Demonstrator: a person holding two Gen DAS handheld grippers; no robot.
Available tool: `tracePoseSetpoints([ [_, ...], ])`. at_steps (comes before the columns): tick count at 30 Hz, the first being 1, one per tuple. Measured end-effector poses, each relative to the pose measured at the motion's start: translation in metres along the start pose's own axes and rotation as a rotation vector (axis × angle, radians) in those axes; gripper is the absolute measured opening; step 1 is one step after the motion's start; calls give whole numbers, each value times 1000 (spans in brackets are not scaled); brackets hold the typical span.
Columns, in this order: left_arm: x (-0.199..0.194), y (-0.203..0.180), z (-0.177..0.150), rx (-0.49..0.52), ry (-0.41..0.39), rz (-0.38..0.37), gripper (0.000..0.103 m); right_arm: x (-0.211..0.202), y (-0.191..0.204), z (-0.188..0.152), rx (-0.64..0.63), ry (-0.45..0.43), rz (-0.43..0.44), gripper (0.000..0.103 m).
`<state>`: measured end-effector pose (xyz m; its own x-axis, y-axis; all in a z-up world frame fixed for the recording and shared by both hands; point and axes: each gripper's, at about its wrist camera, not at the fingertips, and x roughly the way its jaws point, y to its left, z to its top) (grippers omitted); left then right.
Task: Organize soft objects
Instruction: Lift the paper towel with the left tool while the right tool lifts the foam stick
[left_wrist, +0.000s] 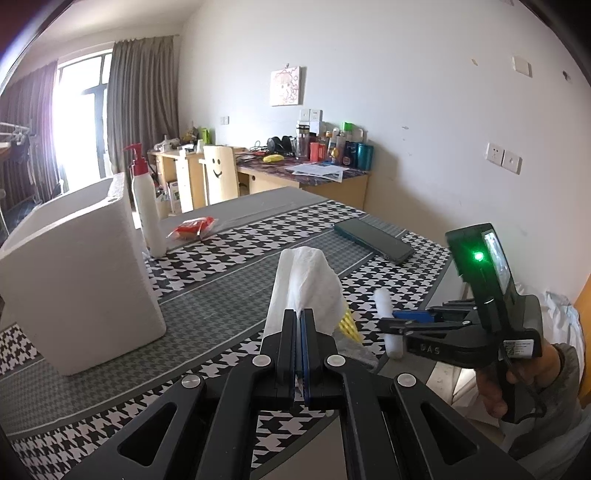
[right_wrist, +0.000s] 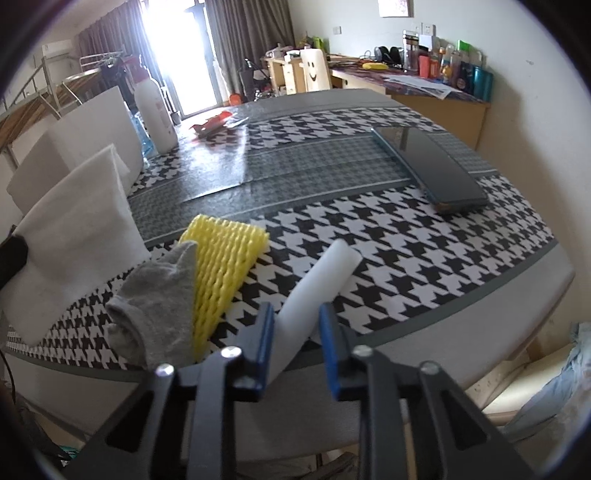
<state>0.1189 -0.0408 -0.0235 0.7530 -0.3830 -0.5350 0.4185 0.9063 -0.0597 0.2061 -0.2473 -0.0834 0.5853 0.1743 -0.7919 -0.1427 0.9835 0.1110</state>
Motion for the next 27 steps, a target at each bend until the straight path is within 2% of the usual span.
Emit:
tracePoseSetpoints([
  [1,-1,1,0,-2,-2,4,2,-1,0,0,2,-1,6,16],
  [3,-2,5,0,-10,-4,15,2,-6,-3,0,20,-18,20,12],
  [17,-9,15,3,-27,-10,59,2,-44,11,10,-27,-162,63,12],
  [27,-11,25,17,-36,-21,101,2,-54,24,21,-63,-220,108,12],
])
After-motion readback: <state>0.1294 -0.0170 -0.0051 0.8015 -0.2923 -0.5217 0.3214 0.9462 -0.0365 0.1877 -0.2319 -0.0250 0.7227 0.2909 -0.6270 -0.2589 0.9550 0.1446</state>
